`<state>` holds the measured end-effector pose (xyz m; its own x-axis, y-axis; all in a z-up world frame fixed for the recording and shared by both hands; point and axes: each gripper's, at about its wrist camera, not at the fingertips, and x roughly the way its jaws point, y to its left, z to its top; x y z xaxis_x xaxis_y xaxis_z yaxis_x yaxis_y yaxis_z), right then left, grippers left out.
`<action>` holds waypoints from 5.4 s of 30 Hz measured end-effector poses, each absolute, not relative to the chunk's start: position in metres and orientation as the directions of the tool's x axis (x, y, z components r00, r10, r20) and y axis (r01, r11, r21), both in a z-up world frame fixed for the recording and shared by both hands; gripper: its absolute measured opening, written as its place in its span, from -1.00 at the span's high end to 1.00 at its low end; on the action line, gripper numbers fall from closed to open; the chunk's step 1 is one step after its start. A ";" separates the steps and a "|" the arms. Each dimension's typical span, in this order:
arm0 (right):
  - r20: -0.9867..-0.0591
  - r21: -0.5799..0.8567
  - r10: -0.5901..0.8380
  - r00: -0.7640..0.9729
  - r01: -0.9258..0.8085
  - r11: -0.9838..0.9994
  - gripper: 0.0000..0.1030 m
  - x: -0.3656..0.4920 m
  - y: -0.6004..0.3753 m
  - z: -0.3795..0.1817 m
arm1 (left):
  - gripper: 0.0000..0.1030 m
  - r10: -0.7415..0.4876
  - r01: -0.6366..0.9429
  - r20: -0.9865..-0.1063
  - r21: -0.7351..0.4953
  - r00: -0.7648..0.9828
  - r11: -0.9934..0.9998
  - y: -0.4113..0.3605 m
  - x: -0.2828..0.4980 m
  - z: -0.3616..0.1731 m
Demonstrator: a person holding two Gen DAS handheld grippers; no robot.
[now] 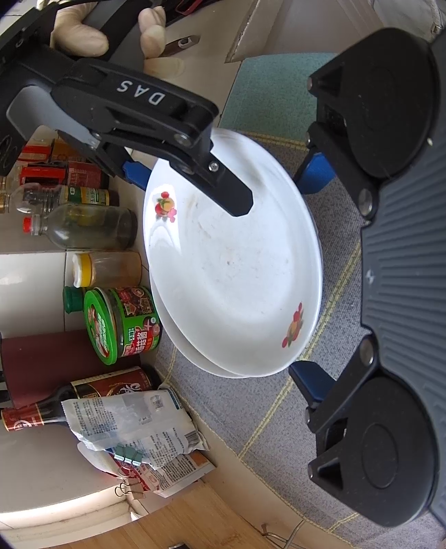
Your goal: Organize plates and bowls
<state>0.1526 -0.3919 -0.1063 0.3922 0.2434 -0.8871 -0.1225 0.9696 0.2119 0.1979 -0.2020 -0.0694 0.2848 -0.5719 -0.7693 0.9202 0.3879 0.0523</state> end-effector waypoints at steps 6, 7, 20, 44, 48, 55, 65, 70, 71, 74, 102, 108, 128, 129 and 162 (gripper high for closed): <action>-0.894 0.191 0.221 0.390 -0.113 0.975 -1.00 0.150 -0.388 -0.106 | -1.00 -0.577 0.917 -0.766 0.042 0.284 0.396 -0.203 0.200 -0.068; -0.895 0.188 0.217 0.389 -0.112 0.976 -1.00 0.150 -0.388 -0.106 | -1.00 -0.577 0.917 -0.767 0.039 0.282 0.396 -0.202 0.200 -0.068; -0.934 0.085 0.105 0.342 -0.072 0.994 -1.00 0.154 -0.378 -0.108 | -0.99 -0.562 0.911 -0.774 0.044 0.290 0.410 -0.204 0.197 -0.068; -0.716 -0.044 0.056 0.696 -0.125 0.991 -1.00 0.114 -0.349 -0.072 | -0.99 -0.613 0.781 -0.610 0.016 0.502 0.624 -0.146 0.174 -0.026; -0.687 -0.066 0.074 0.723 -0.164 0.984 -1.00 0.110 -0.336 -0.070 | -0.99 -0.588 0.724 -0.572 0.015 0.572 0.689 -0.126 0.164 -0.014; -0.656 -0.058 0.144 0.741 -0.240 0.969 -1.00 0.106 -0.300 -0.066 | -0.99 -0.500 0.626 -0.582 0.020 0.641 0.780 -0.080 0.153 -0.006; -0.661 -0.035 0.205 0.722 -0.302 0.953 -1.00 0.089 -0.189 -0.075 | -0.99 -0.443 0.577 -0.633 0.008 0.635 0.816 0.026 0.145 -0.009; -0.677 -0.007 0.252 0.691 -0.349 0.937 -1.00 0.082 -0.125 -0.087 | -0.99 -0.416 0.564 -0.653 0.020 0.633 0.826 0.081 0.143 -0.008; -0.678 -0.003 0.260 0.688 -0.356 0.934 -1.00 0.082 -0.113 -0.089 | -0.99 -0.414 0.564 -0.656 0.021 0.631 0.826 0.091 0.143 -0.008; -0.675 -0.010 0.286 0.680 -0.396 0.918 -1.00 0.079 -0.080 -0.095 | -0.99 -0.407 0.555 -0.656 0.022 0.636 0.832 0.118 0.141 -0.007; -0.694 -0.007 0.414 0.590 -0.580 0.815 -1.00 0.118 0.059 -0.140 | -0.99 -0.269 0.387 -0.717 0.000 0.643 0.922 0.230 0.185 -0.021; -0.661 -0.008 0.428 0.616 -0.577 0.817 -1.00 0.110 0.054 -0.144 | -0.99 -0.304 0.408 -0.740 -0.044 0.600 0.912 0.228 0.201 -0.026; -0.602 -0.091 0.408 0.686 -0.567 0.819 -0.95 0.113 0.067 -0.121 | -0.50 -0.372 0.522 -0.817 -0.103 0.441 0.847 0.204 0.239 -0.042; -0.599 -0.093 0.410 0.688 -0.569 0.817 -0.92 0.113 0.068 -0.119 | -0.47 -0.375 0.527 -0.818 -0.105 0.437 0.843 0.202 0.238 -0.042; -0.619 -0.074 0.329 0.713 -0.470 0.880 -0.71 0.092 0.026 -0.098 | -0.17 -0.471 0.646 -0.811 -0.156 0.348 0.747 0.146 0.225 -0.027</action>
<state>0.0916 0.0260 -0.0979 0.7133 0.3290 -0.6188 -0.4698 0.8797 -0.0739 0.2250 0.1463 -0.0269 0.3481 -0.4708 -0.8106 0.6465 0.7468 -0.1561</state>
